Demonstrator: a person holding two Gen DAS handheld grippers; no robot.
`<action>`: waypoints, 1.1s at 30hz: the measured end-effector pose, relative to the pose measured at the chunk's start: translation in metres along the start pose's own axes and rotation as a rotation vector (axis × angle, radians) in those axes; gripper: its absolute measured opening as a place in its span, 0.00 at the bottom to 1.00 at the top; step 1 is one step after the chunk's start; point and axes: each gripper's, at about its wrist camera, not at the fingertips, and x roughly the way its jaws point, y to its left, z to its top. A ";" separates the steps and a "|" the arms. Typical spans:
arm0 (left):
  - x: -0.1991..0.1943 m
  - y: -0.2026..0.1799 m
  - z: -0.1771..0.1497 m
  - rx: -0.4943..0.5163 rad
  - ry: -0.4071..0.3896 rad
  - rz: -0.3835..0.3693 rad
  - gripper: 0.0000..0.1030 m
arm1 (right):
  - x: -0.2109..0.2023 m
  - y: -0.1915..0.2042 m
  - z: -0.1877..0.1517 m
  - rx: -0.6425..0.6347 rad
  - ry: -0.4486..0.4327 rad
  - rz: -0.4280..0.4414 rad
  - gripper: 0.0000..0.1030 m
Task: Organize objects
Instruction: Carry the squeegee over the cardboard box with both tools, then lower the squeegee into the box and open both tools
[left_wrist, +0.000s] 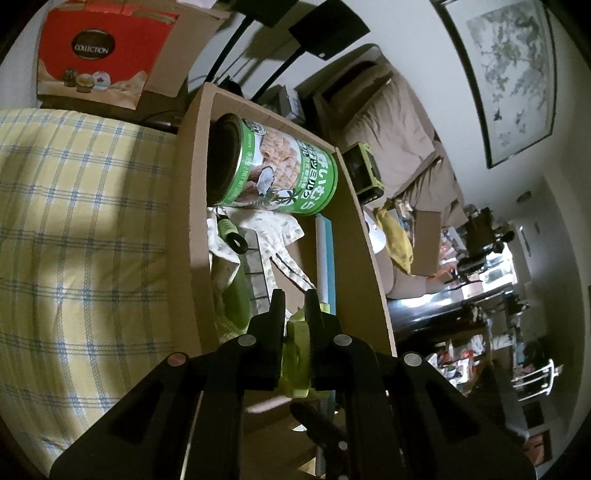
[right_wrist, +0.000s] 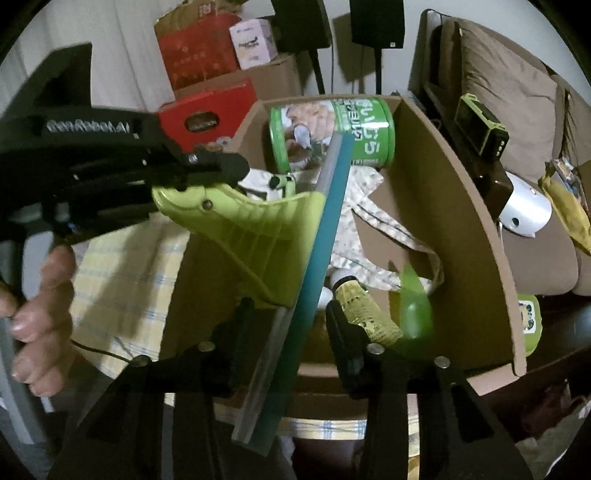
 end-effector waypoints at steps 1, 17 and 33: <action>0.000 0.000 0.000 0.001 0.000 0.000 0.09 | 0.001 0.000 0.000 0.004 0.004 0.010 0.27; -0.003 -0.015 0.011 -0.004 -0.023 -0.033 0.09 | -0.011 -0.013 0.019 -0.035 -0.030 0.008 0.24; 0.057 -0.054 0.029 0.036 -0.007 -0.091 0.09 | -0.006 -0.077 0.048 -0.162 0.017 -0.098 0.23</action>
